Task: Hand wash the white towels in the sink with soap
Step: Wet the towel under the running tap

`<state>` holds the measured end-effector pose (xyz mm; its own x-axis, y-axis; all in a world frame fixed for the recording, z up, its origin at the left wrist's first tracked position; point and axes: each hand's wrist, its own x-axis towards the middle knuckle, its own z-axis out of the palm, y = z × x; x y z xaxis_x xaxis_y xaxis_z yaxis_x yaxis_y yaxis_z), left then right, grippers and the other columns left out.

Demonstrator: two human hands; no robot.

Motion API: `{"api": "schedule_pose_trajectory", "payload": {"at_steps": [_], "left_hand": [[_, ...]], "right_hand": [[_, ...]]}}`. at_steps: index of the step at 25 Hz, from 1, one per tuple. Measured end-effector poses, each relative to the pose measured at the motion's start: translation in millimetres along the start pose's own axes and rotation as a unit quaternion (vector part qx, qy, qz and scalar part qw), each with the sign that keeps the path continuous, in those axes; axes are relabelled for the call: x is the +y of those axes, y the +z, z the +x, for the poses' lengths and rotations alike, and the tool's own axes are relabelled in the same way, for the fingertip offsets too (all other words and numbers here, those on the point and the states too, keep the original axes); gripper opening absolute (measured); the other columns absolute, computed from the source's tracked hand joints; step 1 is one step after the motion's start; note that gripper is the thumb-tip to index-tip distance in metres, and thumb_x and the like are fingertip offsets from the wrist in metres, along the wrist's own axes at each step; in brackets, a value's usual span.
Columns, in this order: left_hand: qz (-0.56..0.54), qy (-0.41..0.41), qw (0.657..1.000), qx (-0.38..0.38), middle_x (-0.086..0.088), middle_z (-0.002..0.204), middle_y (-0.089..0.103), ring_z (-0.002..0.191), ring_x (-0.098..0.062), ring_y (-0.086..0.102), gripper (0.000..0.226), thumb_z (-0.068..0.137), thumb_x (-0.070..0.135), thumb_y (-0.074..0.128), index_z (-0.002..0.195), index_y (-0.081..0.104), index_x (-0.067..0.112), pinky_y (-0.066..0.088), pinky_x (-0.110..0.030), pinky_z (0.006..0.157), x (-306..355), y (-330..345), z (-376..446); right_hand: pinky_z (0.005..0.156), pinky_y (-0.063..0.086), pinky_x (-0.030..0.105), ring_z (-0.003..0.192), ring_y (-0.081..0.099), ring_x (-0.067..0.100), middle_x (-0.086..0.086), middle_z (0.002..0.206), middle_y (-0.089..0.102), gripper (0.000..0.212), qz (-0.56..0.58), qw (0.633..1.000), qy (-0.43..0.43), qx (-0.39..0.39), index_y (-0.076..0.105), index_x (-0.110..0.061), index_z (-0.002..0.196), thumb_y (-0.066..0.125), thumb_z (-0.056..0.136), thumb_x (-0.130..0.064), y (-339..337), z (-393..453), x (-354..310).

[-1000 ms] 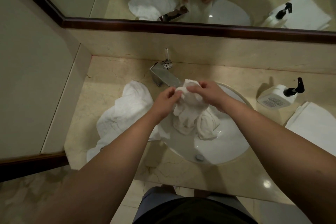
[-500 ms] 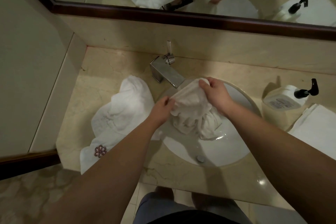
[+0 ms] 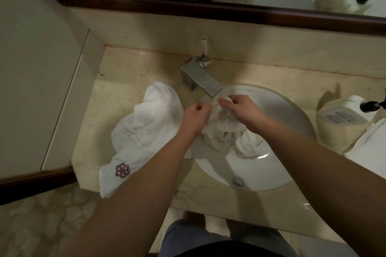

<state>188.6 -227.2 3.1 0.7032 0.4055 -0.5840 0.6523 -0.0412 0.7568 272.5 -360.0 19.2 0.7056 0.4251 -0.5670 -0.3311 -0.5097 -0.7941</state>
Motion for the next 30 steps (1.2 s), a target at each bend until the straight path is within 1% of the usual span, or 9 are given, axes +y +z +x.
{"api": "schedule_pose_trajectory", "payload": {"at_steps": [4,8,10,14,18,22,25,27,30], "left_hand": [[0.113,-0.017,0.987,-0.111,0.001,0.092,0.064,0.080,-0.014,0.058,0.039,0.098,0.047,0.052,0.103,0.069,0.012,0.046,-0.033,0.074,-20,-8,7],[0.334,0.002,0.932,-0.143,-0.006,0.088,0.054,0.081,-0.024,0.052,0.020,0.101,0.028,0.050,0.097,0.053,0.009,0.033,-0.031,0.064,-43,-19,26],[0.308,0.012,0.948,-0.080,-0.010,0.084,0.055,0.082,-0.028,0.055,0.027,0.104,0.029,0.045,0.093,0.054,0.006,0.036,-0.032,0.067,-40,-20,33],[0.065,-0.007,0.998,0.025,-0.017,0.094,0.066,0.090,-0.033,0.064,0.044,0.103,0.041,0.040,0.099,0.060,0.002,0.050,-0.041,0.083,-28,-27,36],[-0.062,-0.035,0.995,0.069,0.006,0.100,0.065,0.091,-0.008,0.060,0.039,0.105,0.043,0.039,0.114,0.062,0.012,0.048,-0.027,0.079,-16,-26,30],[-0.174,-0.102,0.976,0.085,-0.001,0.110,0.070,0.103,-0.020,0.065,0.030,0.096,0.034,0.060,0.117,0.065,0.014,0.055,-0.035,0.089,-8,-31,38],[-0.080,-0.036,0.989,0.116,-0.003,0.103,0.068,0.094,-0.020,0.064,0.020,0.097,0.022,0.059,0.111,0.064,0.009,0.048,-0.025,0.069,-1,-36,35],[0.058,0.053,0.987,0.140,-0.006,0.105,0.063,0.094,-0.019,0.058,0.030,0.102,0.022,0.051,0.126,0.055,0.006,0.038,-0.022,0.070,-2,-40,30],[0.145,0.094,0.972,0.156,-0.017,0.104,0.067,0.097,-0.033,0.062,0.032,0.106,0.025,0.042,0.130,0.050,0.006,0.044,-0.034,0.078,-7,-46,26]], "right_hand": [[0.063,0.049,0.041,0.070,0.059,0.026,0.026,0.079,0.063,0.044,0.016,0.998,0.001,0.056,0.063,0.008,0.092,0.059,0.097,-0.036,-1,10,8],[0.061,0.041,0.033,0.062,0.049,0.021,0.010,0.070,0.052,0.035,0.086,0.990,0.014,0.108,0.060,-0.006,0.079,0.057,0.098,-0.036,-11,22,10],[0.056,0.042,0.023,0.058,0.051,0.016,0.006,0.068,0.052,0.030,0.104,0.985,0.019,0.138,0.058,-0.016,0.074,0.056,0.099,-0.032,-17,30,6],[0.043,0.038,0.011,0.047,0.052,-0.002,-0.007,0.067,0.055,0.024,0.093,0.981,0.020,0.168,0.056,-0.027,0.075,0.058,0.099,-0.025,-22,45,-5],[0.045,0.038,0.015,0.053,0.047,0.004,-0.006,0.068,0.054,0.013,0.101,0.979,0.022,0.175,0.061,-0.021,0.088,0.057,0.099,-0.025,-21,57,-11],[0.051,0.032,0.024,0.055,0.039,0.011,0.003,0.066,0.044,0.021,0.086,0.982,0.055,0.157,0.057,-0.012,0.082,0.069,0.091,-0.026,-18,58,-10],[0.056,0.041,0.023,0.065,0.053,0.014,-0.002,0.071,0.054,0.017,0.026,0.983,0.093,0.156,0.062,-0.012,0.091,0.075,0.085,-0.020,-23,58,-6],[0.066,0.044,0.028,0.079,0.057,0.020,0.000,0.080,0.060,0.017,-0.018,0.984,0.053,0.169,0.065,-0.011,0.105,0.066,0.092,-0.022,-25,60,-8],[0.076,0.038,0.030,0.094,0.052,0.023,0.009,0.106,0.057,0.034,-0.080,0.980,0.023,0.183,0.054,-0.004,0.123,0.045,0.103,-0.029,-25,63,-17]]}}
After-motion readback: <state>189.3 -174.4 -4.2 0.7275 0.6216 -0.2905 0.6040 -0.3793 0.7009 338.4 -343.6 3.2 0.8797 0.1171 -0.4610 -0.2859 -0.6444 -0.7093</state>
